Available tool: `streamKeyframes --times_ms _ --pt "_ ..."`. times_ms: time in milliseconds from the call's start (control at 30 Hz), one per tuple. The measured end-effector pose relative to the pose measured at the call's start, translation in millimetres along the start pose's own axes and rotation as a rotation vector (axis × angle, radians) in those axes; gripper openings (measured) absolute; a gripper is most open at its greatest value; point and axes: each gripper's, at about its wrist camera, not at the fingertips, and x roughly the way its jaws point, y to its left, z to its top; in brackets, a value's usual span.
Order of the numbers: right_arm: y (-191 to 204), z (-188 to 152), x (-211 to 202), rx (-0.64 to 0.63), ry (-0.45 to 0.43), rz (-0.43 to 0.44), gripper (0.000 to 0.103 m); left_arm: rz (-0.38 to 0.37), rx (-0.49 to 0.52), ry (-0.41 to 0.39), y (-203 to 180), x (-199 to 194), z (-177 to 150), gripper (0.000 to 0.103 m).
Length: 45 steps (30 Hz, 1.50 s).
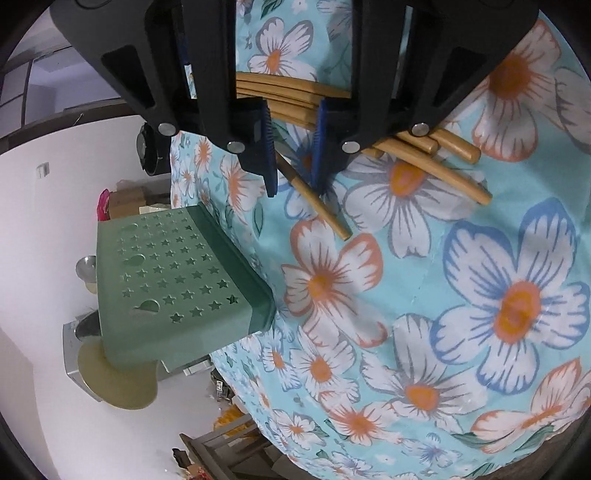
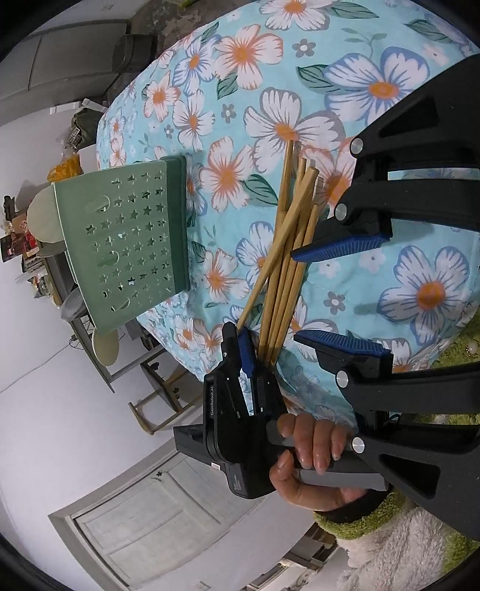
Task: Organize utensils
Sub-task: 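Reach the left tool to the chopstick bundle and close on one chopstick, then lift the chopstick with the left tool while the right tool grasps another chopstick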
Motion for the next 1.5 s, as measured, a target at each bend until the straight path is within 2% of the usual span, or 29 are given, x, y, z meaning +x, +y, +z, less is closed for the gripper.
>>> streamKeyframes --times_ms 267,433,633,833,1000,1167,1367,1500 --pt "5 -2 -3 0.006 -0.009 0.001 0.038 -0.018 -0.172 0.016 10 3 6 0.016" --pt "12 -5 -6 -0.003 -0.015 -0.001 0.038 -0.025 -0.272 -0.038 16 7 5 0.01" --pt "18 -9 -15 -0.011 -0.033 -0.013 0.038 -0.014 -0.246 -0.097 12 8 2 0.007" --pt "19 -14 -31 -0.012 -0.065 -0.039 0.038 -0.121 -0.273 -0.081 12 1 1 0.004" --pt "17 -13 -46 -0.006 -0.101 -0.074 0.038 -0.223 -0.206 -0.107 2 -27 0 0.004" --pt "10 -6 -56 0.012 -0.135 -0.076 0.038 -0.288 -0.069 -0.165 -7 -77 1 0.004" --pt "12 6 -31 -0.019 -0.079 -0.071 0.038 -0.268 0.064 -0.236 -4 -126 2 0.004" --pt "27 21 2 -0.12 -0.018 -0.055 0.038 -0.219 0.149 -0.293 -6 -144 3 0.004"
